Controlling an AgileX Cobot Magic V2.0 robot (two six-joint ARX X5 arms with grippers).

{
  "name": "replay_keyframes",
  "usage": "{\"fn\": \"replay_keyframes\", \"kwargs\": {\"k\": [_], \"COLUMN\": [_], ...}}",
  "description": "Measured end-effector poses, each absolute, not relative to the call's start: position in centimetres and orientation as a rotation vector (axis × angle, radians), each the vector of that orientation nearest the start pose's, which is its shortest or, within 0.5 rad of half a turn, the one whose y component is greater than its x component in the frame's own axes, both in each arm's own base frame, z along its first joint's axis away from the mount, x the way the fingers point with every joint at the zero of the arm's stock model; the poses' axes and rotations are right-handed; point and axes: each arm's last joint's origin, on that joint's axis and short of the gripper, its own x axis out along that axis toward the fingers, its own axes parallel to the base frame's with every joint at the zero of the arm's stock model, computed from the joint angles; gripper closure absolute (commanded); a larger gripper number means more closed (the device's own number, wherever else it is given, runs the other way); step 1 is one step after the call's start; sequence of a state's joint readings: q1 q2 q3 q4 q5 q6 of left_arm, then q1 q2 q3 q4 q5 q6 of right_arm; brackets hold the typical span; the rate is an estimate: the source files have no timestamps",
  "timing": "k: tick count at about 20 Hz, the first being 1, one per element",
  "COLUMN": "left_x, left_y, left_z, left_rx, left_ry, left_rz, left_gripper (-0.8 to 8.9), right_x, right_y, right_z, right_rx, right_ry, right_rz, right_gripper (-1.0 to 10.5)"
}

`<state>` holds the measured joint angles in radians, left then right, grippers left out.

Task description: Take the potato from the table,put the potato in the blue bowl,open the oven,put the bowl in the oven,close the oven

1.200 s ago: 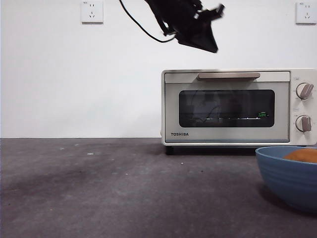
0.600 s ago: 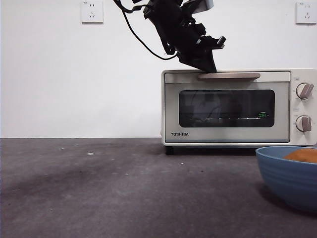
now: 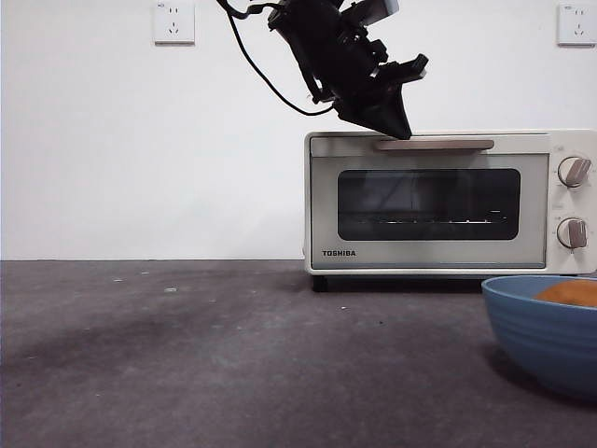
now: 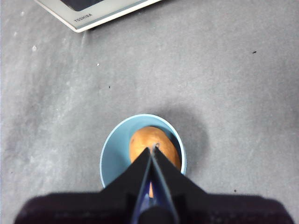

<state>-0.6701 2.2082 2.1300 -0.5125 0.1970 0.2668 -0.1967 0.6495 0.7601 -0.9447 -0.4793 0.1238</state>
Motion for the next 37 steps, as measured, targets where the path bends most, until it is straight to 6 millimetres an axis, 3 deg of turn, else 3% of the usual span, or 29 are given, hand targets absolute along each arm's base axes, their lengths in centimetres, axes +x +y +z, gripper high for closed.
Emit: {"fn": "replay_keyframes", "kwargs": {"k": [5,11,15,31,37], "left_x": [38.2,35.9,35.7,34.6,32.8], "left_y": [-32.9,-35.0,-35.3,-36.2,-37.0], "left_z": [30.1,29.2,29.1,28.8,27.4], "left_rx": [0.361,0.377,0.360,0.375,0.418], "left_ry": [0.528,0.591,0.606,0.634,0.661], "left_rz": [-0.939,-0.956,-0.940,-0.871,-0.862], "left_gripper": [8.20,8.20,8.20,8.20,8.20], "right_x": [10.6,7.2,6.1,5.9,5.8], "right_y": [-0.7,-0.1,0.1,0.1,0.1], "right_z": [28.2,28.6,28.5,28.4,28.3], "right_rx": [0.403,0.422,0.441,0.465,0.470], "right_ry": [0.794,0.749,0.751,0.766,0.783], "right_rz": [0.213,0.196,0.185,0.159,0.156], "right_gripper": [9.5,9.5,9.5,9.5,9.5]}}
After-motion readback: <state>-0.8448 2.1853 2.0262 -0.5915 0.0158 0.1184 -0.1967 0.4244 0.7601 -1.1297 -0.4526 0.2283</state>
